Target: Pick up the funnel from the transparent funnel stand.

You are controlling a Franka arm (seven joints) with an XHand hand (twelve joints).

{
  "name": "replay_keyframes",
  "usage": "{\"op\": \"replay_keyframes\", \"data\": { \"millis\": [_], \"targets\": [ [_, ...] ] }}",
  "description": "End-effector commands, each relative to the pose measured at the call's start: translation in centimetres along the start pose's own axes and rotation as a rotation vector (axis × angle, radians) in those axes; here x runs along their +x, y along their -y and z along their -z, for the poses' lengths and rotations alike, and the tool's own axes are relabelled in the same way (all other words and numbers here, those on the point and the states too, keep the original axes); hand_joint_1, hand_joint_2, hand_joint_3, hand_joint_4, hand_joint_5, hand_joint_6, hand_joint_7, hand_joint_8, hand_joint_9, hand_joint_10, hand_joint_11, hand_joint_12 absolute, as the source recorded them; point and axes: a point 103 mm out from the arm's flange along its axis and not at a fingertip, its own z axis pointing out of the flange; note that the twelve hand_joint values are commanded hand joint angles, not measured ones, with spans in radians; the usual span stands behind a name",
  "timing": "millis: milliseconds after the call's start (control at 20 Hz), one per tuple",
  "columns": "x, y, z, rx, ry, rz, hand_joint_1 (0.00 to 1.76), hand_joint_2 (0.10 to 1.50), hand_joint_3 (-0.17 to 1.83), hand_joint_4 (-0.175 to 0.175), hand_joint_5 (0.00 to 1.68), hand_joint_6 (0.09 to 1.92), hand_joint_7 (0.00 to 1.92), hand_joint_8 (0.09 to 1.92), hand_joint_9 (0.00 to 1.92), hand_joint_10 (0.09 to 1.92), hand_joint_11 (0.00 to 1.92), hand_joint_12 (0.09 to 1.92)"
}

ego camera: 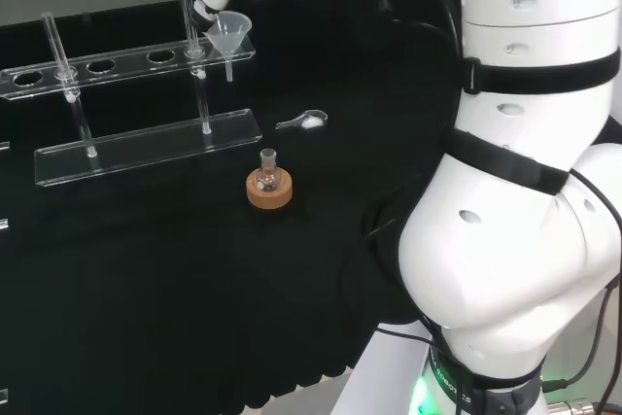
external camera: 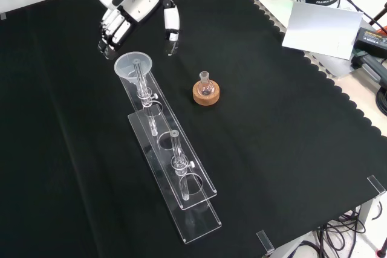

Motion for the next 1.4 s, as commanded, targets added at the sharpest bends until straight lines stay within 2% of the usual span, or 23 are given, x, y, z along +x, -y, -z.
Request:
{"op": "replay_keyframes", "data": {
  "millis": [50,300,550,1000,1100,1400],
  "targets": [
    [-1.4,-0.8,-1.2,0.028,0.003,0.005,0.58,0.72,0.27,0.054,0.06,0.09,0.0,0.25,0.02,0.81,0.22,1.53],
    [-1.6,-1.6,-1.6,0.029,0.004,0.015,0.62,0.71,0.27,0.056,0.06,0.09,0.0,0.24,0.03,0.82,0.24,1.53],
    [-1.3,-2.2,-1.7,0.017,0.015,0.025,0.64,0.69,0.29,0.056,0.06,0.09,0.0,0.33,0.07,0.84,0.28,1.52],
    [-0.3,-2.9,-2.2,0.019,0.036,0.018,0.68,0.66,0.33,0.051,0.08,0.09,0.0,0.42,0.13,0.84,0.36,1.49],
    [0.7,-3.1,-1.9,0.024,0.047,0.01,0.69,0.65,0.34,0.051,0.08,0.09,0.0,0.44,0.14,0.83,0.37,1.48],
    [0.7,-3.5,-2.2,0.032,0.052,0.006,0.7,0.65,0.36,0.049,0.11,0.09,0.0,0.48,0.17,0.82,0.38,1.48]
  ]
}}
